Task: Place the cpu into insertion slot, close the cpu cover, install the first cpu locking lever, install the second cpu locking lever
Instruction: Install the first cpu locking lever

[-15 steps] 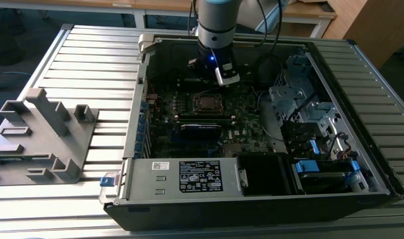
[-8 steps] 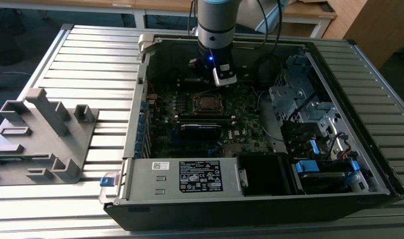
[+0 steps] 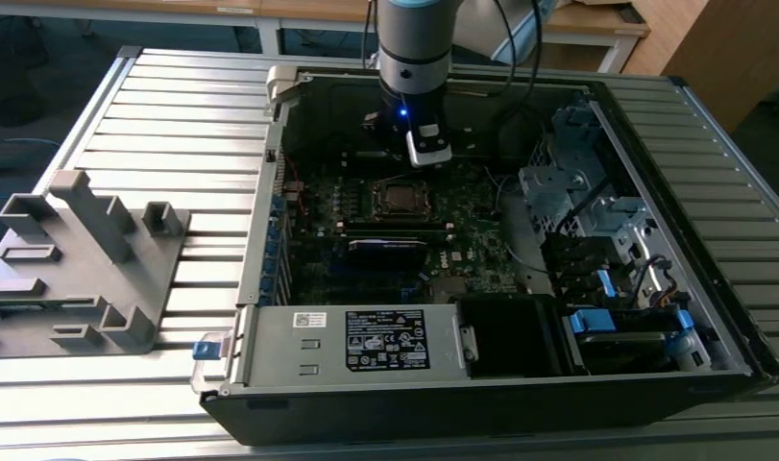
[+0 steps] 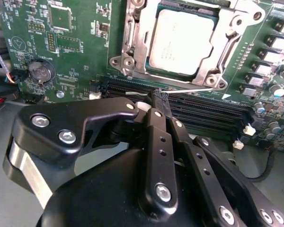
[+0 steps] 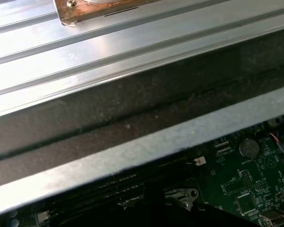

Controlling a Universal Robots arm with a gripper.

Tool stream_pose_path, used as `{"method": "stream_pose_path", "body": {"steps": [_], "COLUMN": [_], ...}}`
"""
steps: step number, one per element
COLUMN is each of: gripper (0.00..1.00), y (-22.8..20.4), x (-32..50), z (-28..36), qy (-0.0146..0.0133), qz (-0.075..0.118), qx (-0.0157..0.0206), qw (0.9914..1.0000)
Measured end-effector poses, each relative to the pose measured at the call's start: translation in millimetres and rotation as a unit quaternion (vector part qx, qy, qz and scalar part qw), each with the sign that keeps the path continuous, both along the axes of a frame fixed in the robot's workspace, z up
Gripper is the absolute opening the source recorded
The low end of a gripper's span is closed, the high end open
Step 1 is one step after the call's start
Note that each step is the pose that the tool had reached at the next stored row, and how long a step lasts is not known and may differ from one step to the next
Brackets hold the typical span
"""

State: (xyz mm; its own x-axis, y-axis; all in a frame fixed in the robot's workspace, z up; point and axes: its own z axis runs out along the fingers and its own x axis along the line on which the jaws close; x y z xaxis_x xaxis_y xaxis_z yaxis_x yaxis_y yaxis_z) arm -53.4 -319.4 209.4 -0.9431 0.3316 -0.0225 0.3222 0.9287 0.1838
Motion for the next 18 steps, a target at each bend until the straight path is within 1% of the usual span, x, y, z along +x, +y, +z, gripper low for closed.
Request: {"method": "stream_pose_path", "body": {"steps": [9, 10, 12, 13, 18], "gripper": [0.1, 0.1, 0.1, 0.1, 0.1], "y": [1.8, 1.8, 1.9, 1.9, 1.8], "x": [-0.1, -0.2, -0.2, -0.2, -0.2], "z": [-0.5, -0.7, -1.4, -1.5, -1.6], "qy": [0.0, -0.0004, -0.0043, -0.0054, -0.0057], "qz": [0.0, 0.0, 0.0, 0.0, 0.0], "qx": [0.0004, 0.0006, 0.0015, 0.0016, 0.0015], "qw": [1.0, 1.0, 0.99999, 0.99998, 0.99998]}}
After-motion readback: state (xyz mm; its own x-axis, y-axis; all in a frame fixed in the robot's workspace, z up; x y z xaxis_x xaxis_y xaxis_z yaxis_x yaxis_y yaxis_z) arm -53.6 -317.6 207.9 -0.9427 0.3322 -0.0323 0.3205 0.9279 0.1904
